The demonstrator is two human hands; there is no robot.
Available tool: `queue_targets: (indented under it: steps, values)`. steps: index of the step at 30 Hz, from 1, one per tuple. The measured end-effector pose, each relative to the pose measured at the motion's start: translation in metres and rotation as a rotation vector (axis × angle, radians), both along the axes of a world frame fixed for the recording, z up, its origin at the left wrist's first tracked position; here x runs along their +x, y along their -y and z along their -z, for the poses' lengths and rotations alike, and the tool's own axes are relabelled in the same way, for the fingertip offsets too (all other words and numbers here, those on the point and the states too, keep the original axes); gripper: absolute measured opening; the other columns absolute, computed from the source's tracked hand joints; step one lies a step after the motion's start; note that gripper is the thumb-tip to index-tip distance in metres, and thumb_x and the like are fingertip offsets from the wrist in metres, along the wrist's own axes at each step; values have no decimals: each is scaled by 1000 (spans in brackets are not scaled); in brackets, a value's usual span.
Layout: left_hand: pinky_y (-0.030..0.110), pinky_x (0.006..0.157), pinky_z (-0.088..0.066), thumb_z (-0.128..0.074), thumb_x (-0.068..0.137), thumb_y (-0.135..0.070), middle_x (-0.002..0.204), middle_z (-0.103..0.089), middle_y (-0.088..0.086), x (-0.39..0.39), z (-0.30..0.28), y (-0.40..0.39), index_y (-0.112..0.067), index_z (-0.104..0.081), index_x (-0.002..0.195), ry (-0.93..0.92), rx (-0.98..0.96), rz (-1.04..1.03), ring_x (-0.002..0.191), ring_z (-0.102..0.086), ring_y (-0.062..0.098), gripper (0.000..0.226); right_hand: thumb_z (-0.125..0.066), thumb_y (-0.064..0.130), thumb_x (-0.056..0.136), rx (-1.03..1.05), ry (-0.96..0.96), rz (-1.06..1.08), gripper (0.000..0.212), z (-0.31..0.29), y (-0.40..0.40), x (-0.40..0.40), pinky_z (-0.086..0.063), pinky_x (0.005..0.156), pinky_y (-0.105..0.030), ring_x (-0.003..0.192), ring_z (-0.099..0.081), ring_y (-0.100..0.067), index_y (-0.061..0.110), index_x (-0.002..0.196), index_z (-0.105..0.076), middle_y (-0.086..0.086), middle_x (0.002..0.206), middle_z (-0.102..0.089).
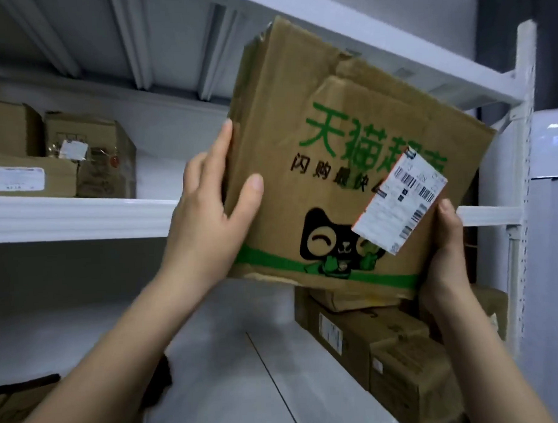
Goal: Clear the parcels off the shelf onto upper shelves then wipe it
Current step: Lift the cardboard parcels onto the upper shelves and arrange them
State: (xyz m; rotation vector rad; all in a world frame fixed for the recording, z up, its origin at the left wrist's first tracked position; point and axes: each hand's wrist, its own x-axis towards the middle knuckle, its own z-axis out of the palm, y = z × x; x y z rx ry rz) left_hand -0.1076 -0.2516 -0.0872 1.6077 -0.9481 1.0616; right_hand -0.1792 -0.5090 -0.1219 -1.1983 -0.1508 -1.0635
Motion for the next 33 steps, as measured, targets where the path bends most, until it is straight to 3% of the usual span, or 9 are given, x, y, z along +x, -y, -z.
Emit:
queue_targets:
  steps: [3, 7, 9, 13, 17, 20, 23, 25, 33]
  values:
    - [10, 104, -29, -35, 82, -66, 145, -39, -13, 12, -41, -8, -35, -26, 149, -3, -20, 92, 123, -33, -18, 74, -46, 40, 91, -85, 41, -58, 26, -20, 7, 6, -50, 71, -24, 78, -66, -3, 23, 100, -64, 12, 85, -72]
    - [27, 101, -38, -42, 93, -53, 136, -52, -14, 31, -81, -15, -31, -41, 142, -98, -60, 128, 123, -48, 4, 53, -75, 55, 59, -208, 39, -103, 90, -52, -3, 24, -56, 76, -33, 105, -66, -24, 16, 135, -49, -6, 120, -66]
    - [27, 96, -40, -41, 98, -47, 128, -56, -13, 42, -95, -16, -27, -46, 139, -147, -93, 115, 117, -51, 7, 46, -75, 50, 62, -190, 100, -76, 85, -66, -14, 35, -56, 83, -38, 106, -66, -23, 18, 136, -45, -6, 121, -65]
    - [24, 86, -36, -34, 101, -41, 123, -52, -7, 65, -112, -20, -19, -43, 139, -267, -176, 68, 110, -50, 11, 45, -64, 36, 73, -169, 151, -44, 72, -93, -40, 60, -56, 74, -22, 93, -68, -8, 20, 138, -39, 1, 120, -64]
    - [30, 96, -36, -32, 102, -39, 143, -41, 5, 93, -113, -31, -16, -19, 149, -346, -173, -42, 125, -44, 22, 54, -70, 37, 76, -184, 121, -48, 74, -108, -62, 85, -54, 76, -23, 94, -66, -6, 26, 141, -34, 5, 121, -60]
    - [41, 108, -30, -40, 99, -41, 155, -23, 9, 112, -104, -38, -25, 0, 153, -449, -151, -118, 136, -33, 30, 69, -71, 55, 63, -219, 34, 48, 87, -117, -81, 100, -46, 98, -35, 112, -56, -15, 36, 139, -34, -1, 133, -48]
    - [48, 116, -15, -45, 95, -48, 160, -2, 8, 122, -91, -38, -33, 6, 152, -530, -52, -246, 145, -13, 33, 77, -69, 48, 78, -303, -25, 147, 82, -120, -103, 111, -34, 98, -26, 105, -43, -13, 37, 146, -25, 2, 126, -33]
    - [48, 118, -9, -42, 95, -51, 160, 6, 5, 127, -84, -34, -37, 3, 151, -559, 28, -270, 146, -4, 32, 73, -66, 49, 81, -379, -38, 200, 84, -118, -119, 117, -35, 99, -29, 111, -45, -20, 39, 148, -17, 2, 118, -26]
    - [40, 117, -23, -32, 84, -60, 156, -25, 1, 130, -77, -35, -36, -17, 151, -530, 82, -84, 141, -28, 21, 73, -65, 57, 78, -677, -179, 285, 107, -99, -168, 149, -37, 103, -43, 129, -40, -34, 29, 151, 8, -10, 145, -25]
